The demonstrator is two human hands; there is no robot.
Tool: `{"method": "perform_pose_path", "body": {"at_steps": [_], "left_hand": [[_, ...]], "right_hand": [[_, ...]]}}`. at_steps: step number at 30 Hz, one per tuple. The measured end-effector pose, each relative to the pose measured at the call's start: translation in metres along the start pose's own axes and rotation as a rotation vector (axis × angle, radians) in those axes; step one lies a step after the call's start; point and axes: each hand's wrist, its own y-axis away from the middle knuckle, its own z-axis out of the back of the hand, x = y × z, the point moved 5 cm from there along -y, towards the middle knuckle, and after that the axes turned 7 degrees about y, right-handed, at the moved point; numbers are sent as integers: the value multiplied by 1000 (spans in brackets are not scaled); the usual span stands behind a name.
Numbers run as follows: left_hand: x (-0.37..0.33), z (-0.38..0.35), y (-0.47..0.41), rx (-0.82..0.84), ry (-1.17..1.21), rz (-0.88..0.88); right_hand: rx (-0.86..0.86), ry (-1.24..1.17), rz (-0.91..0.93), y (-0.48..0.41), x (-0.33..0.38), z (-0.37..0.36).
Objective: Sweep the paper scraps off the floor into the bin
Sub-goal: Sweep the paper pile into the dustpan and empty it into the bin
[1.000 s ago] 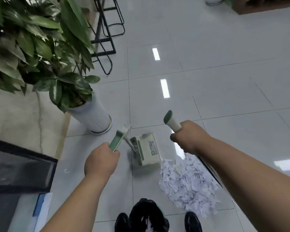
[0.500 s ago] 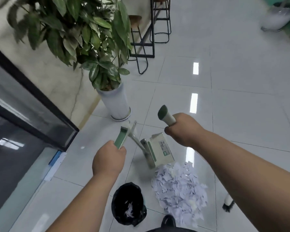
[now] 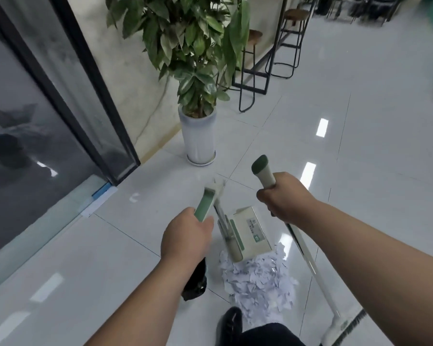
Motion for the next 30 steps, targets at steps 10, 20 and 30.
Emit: {"method": "perform_pose_path", "body": {"at_steps": [10,20,30], "left_hand": [[-10,-35,75,86,605,217],[-92,-141,141,49,722,398],[-125,-205,217,-80,628,641]], "right_hand": [[131,143,114,23,-13,2],[351,162,228,7,-145,68],[492,281,358,9,-261,122]]}}
